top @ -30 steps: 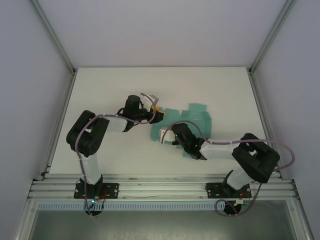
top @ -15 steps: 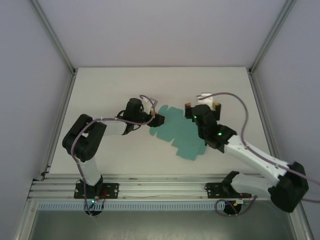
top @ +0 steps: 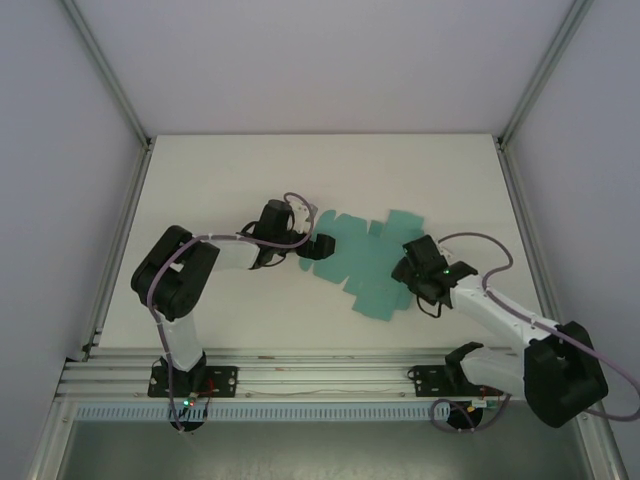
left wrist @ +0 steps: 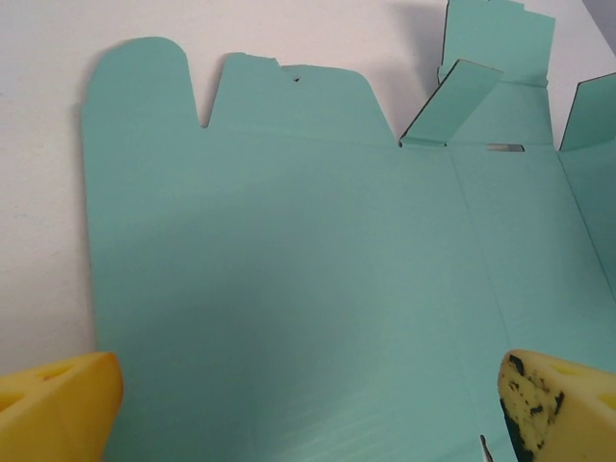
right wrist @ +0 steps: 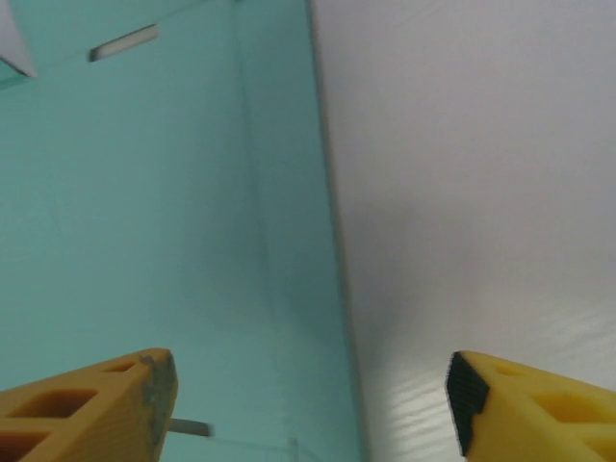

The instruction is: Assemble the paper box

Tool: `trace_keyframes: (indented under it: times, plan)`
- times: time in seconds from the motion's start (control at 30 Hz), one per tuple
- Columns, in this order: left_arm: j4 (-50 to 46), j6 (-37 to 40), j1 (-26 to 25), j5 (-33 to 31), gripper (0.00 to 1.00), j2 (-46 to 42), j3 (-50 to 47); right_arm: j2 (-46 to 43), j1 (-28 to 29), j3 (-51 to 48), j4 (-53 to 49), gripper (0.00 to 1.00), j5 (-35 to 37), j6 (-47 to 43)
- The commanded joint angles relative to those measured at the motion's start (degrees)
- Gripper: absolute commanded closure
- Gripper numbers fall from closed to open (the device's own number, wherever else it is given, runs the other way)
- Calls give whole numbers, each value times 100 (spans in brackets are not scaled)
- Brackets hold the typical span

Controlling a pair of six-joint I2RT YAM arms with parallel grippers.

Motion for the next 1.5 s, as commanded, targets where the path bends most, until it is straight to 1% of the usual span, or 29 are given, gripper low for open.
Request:
trace_keyframes:
  times: [0.0,0.17,0.4,0.47,0.53,0.6,0.63,0.7,0.77,0.8,0.87,0.9,0.93,1.0,1.03,1.13,1.2,1.3,1.33,1.37,1.43,1.47]
  plan:
    - [-65,-126,-44,-197,0,24,94,238,-47,-10,639,41,-471,-96]
    - [70,-176,-45,-263,0,-38,20,249,-67,-160,830,55,-584,-247]
    - [253,-245,-39,-184,0,-2,-37,119,-152,-573,1499,61,-499,-364]
    - [333,-257,-47,-125,0,31,-88,119,-173,-638,1705,67,-563,-459]
    - [298,-277,-45,-131,0,50,-83,-67,-181,-666,1829,75,-554,-597]
    - [339,-310,-46,-127,0,18,-149,-206,-179,-650,1862,85,-508,-795]
    - [398,-320,-43,-116,0,-28,-197,-304,-184,-611,1881,90,-525,-1032]
    - [438,-365,-43,-177,0,-212,-265,-484,-188,-429,1760,93,-433,-1402]
    - [227,-349,-33,-355,0,-554,-286,-584,-182,-12,1475,99,-543,-2299]
    - [70,-338,-24,-487,0,-760,-282,-549,-181,234,1280,100,-540,-2736]
    - [-359,-363,42,-858,0,-1265,-263,-351,-176,754,893,100,-859,-4037]
    - [-602,-407,95,-1077,0,-1513,-239,-207,-168,1002,695,100,-962,-4550]
    - [-890,-479,183,-1314,0,-1769,-204,-27,-115,1316,446,100,-854,-5241]
    - [-1496,-670,437,-1578,0,-2153,-100,306,30,1775,183,100,-270,-6424]
    - [-1797,-800,617,-1697,0,-2327,-46,523,91,2023,43,100,-78,-7154]
    - [-2339,-997,1033,-1939,0,-2673,-12,1117,336,2519,187,100,299,-9123]
    - [-2550,-1031,1180,-2298,0,-2832,-67,1488,505,2629,948,100,767,-10056]
    - [-2740,-1059,1300,-2728,0,-2946,-150,1946,782,2371,2784,100,1026,-11583]
    - [-2753,-1084,1351,-2837,0,-2956,-198,2089,865,2144,3667,100,1003,-12131]
    - [-2717,-1115,1411,-2874,0,-2954,-250,2197,898,1967,4366,100,867,-12477]
    - [-2660,-1233,1585,-2835,0,-2924,-337,2391,950,1755,5339,100,485,-12975]
    - [-2672,-1252,1657,-2814,0,-2917,-345,2461,995,1716,5485,100,414,-13245]
